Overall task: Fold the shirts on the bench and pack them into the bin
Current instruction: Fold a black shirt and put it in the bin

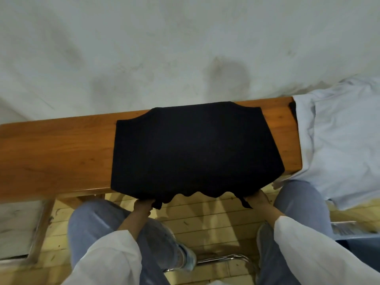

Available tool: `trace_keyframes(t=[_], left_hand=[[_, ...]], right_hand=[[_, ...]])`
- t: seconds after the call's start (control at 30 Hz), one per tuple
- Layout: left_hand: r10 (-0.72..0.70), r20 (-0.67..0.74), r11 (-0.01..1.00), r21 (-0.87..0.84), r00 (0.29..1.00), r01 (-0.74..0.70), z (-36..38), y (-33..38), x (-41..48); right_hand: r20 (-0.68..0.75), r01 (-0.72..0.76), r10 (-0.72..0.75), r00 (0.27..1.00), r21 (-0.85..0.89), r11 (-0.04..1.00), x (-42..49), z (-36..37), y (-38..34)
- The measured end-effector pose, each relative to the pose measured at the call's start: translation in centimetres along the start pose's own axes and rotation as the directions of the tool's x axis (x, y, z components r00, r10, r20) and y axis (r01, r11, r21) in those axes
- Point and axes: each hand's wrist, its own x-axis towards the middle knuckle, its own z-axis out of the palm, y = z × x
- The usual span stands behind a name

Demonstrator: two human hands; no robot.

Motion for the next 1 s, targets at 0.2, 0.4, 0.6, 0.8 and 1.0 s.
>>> trace_keyframes(t=[0.2,0.4,0.6,0.8,1.0], left_hand=[[0.08,0.039,0.985,0.152,0.996,-0.086,-0.4,-0.3,-3.2],[0.327,0.118,0.875,0.338,0.938,-0.347,-0.8,-0.4,-9.4],[0.474,-0.015,0.877,-0.074,0.88,-0.474,-2.4,1.0,-17.5],[0.477,0.161,0.631,-0.747,0.864,-0.209,-8.0,9.7,-21.1],[0.32,0.198,0.486,-0.874,0.927,0.019,-11.1,14.1,-14.3]], right_hand=[[0.148,0.126,-0.1,0.984,-0.179,0.976,-3.6,-2.5,-0.8],[-0.014,0.111,-0.11,0.994,0.07,0.991,-9.0,-3.7,-2.7],[-0.388,0.295,-0.021,0.921,0.662,0.689,-16.1,-5.8,-5.4],[-0.255,0.245,0.047,0.966,0.958,0.15,-14.7,-14.9,-9.0],[0.18,-0.174,-0.003,0.984,0.945,-0.276,-7.7,-19.6,-8.0]])
